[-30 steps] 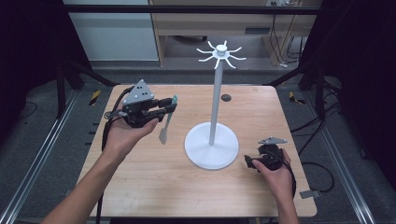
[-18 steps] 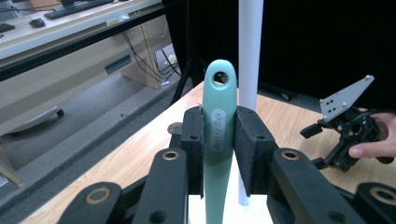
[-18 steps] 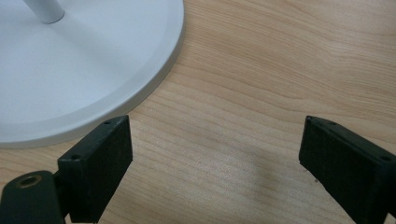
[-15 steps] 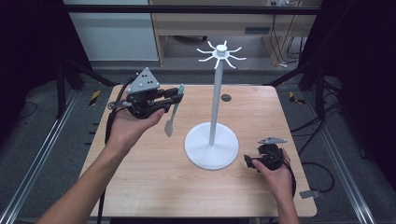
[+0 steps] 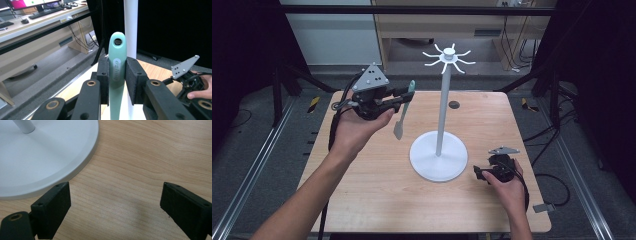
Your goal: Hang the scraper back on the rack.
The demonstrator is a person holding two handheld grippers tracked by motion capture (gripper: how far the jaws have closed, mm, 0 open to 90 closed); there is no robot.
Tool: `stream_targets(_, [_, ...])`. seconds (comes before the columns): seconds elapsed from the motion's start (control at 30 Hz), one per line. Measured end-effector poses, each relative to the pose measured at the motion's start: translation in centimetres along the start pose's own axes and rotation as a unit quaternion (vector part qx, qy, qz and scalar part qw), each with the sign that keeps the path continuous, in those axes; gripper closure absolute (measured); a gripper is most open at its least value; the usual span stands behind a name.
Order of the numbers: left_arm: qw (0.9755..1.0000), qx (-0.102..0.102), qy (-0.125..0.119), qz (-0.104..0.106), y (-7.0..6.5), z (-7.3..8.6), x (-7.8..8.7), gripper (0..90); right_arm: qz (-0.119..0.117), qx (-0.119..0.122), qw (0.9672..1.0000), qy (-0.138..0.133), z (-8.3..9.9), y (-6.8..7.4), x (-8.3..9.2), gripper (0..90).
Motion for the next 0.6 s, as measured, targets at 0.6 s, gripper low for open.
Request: stream_targets(0.6, [0.9995, -0.009, -0.026, -0.014, -0.5, -2.1, 0.1, 74.0, 0.0, 0.001, 1.0, 0.001, 0.0, 0.0, 0.0, 10.0])
Point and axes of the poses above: each handheld gripper's, and its own axes: x roughly backward along the jaws, z roughly out of its underside, y roughly to its left, the point moved 5 cm from there along -x, roughly forward along the jaws, and after that the axes turned 1 degree about -x, right-handed, at the moved point
